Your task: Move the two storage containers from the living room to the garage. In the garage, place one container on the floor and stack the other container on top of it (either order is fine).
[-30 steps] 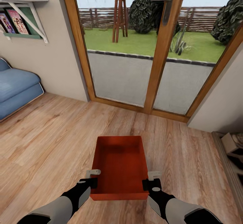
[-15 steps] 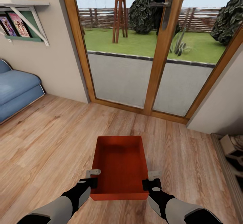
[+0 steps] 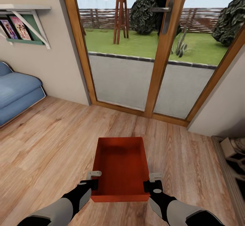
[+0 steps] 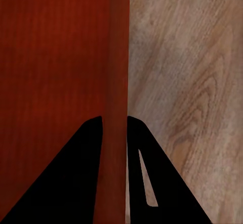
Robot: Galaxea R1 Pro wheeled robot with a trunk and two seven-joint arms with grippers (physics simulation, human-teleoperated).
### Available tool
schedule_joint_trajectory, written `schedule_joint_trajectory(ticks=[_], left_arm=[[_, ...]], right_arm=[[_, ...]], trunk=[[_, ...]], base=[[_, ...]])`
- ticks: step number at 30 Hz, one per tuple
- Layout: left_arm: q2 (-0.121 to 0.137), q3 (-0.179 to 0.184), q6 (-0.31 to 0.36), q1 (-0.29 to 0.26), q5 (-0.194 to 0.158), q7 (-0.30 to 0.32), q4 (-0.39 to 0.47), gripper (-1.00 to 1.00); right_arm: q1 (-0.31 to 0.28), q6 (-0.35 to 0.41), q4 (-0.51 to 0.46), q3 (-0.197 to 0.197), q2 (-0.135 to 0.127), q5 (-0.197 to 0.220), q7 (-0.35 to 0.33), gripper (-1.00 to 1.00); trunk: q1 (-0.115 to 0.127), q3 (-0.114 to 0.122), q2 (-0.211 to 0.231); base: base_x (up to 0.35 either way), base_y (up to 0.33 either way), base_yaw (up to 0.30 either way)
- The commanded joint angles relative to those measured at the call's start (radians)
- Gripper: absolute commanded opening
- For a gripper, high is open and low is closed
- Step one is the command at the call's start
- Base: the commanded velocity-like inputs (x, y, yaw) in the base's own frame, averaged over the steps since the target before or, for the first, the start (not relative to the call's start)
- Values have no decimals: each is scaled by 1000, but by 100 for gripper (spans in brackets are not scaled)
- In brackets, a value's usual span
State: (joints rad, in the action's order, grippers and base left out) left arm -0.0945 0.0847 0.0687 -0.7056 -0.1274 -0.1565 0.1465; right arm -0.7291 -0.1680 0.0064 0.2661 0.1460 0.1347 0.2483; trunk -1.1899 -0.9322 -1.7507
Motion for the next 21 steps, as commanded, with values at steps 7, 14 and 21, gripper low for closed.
schedule_joint_trajectory(ticks=[7,14,21], left_arm=[[9,3,8,0,-6,-11,1,-100],[10,3,7,0,-8,-11,1,-100],[10,3,7,0,-8,-11,1,-100]], right_arm=[[-1,-4,-2,-27,0,0,2,-100],[-1,-4,-2,-27,0,-1,2,-100],[-1,-4,-2,-27,0,-1,3,-100]], trunk=[[27,21,49],[54,43,98],[81,65,147]], base=[[0,0,0],[0,0,0],[0,0,0]])
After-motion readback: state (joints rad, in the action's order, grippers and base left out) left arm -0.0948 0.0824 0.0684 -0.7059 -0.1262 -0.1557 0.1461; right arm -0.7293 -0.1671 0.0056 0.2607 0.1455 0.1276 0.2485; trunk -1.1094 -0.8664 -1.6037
